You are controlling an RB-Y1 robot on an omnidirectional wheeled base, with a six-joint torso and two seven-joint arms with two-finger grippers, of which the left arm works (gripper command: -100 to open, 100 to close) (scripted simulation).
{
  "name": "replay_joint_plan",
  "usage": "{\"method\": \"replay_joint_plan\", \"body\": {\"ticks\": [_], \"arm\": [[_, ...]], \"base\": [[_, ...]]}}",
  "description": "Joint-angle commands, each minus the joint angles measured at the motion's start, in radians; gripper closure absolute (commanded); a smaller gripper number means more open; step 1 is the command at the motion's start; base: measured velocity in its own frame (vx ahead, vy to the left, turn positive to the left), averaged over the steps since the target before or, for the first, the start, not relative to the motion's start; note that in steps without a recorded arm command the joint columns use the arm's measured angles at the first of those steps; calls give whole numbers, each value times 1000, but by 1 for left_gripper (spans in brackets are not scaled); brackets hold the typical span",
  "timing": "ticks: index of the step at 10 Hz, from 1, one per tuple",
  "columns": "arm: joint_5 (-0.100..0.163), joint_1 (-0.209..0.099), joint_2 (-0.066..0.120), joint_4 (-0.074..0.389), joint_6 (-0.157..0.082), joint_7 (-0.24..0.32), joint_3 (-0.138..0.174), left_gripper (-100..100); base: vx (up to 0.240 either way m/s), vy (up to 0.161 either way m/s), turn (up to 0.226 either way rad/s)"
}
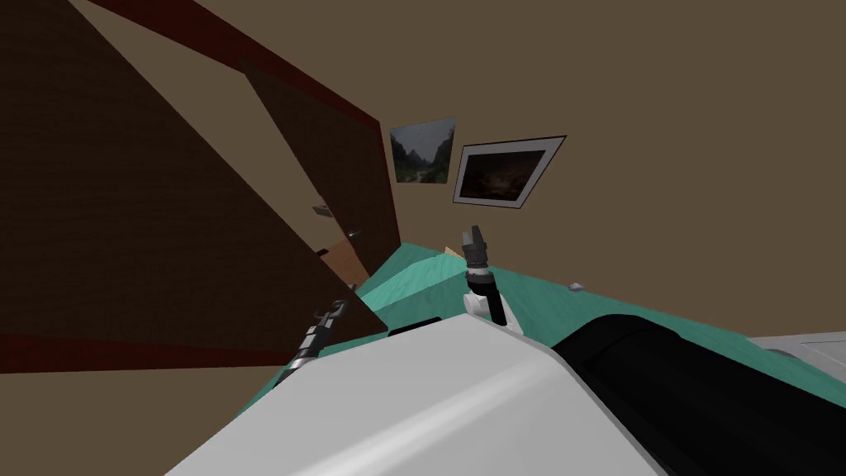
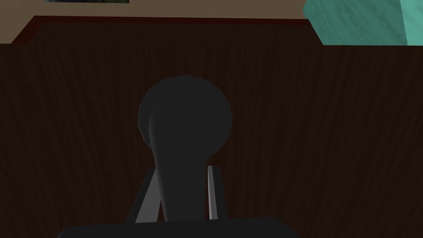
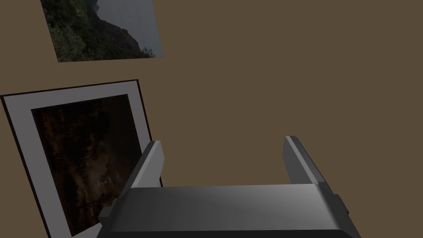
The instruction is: Pull the door open
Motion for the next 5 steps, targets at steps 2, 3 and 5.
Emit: {"method": "replay_joint_plan", "body": {"ticks": [2, 3, 5], "arm": [[0, -1, 2, 16, -11, 0, 0, 100], [-2, 4, 5, 27, -27, 2, 0, 100], [-3, 8, 8, 33, -41, 4, 1, 100]], "base": [[-36, 3, -10], [-135, 64, -194], [-177, 60, -167]]}}
